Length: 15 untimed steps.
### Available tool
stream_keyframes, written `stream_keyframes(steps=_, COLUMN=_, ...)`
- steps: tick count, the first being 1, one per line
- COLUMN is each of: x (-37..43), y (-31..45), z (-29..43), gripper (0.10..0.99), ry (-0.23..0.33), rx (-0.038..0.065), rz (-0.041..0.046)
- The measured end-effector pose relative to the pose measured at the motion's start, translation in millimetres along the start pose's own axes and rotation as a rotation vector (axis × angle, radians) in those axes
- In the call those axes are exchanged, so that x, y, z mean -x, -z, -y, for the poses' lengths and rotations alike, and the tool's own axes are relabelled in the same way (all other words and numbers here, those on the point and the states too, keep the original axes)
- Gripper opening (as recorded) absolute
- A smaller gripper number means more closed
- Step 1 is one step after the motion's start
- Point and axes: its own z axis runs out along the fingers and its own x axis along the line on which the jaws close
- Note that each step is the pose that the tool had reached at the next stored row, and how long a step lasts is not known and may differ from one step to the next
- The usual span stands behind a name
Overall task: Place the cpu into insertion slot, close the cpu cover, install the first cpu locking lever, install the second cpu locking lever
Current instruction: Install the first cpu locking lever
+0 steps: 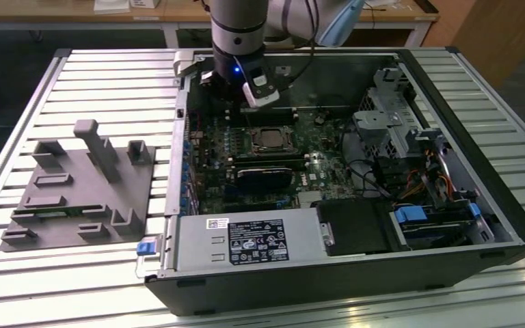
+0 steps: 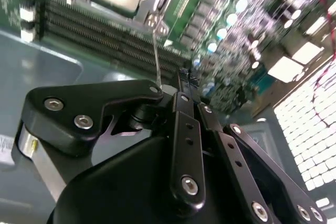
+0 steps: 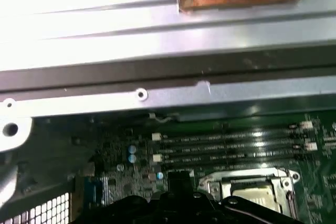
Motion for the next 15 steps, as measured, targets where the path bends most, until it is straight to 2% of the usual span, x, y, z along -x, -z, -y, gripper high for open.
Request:
stream_keyframes(steps=1, x=-0.2, y=0.0, z=0.0, gripper=0.106, ry=0.000, rx=0.008, rz=-0.0009)
stream_keyframes(steps=7, x=0.8, y=0.0, z=-0.1, gripper=0.106, ry=0.001, rx=0.009, rz=-0.0009)
stream_keyframes(steps=11, x=8.7, y=0.1, z=-0.9, gripper=0.106, ry=0.001, rx=0.009, rz=-0.0009)
stream_keyframes(steps=15, x=20.0, y=0.3, z=-2.1, gripper=0.106, ry=0.001, rx=0.009, rz=-0.0009)
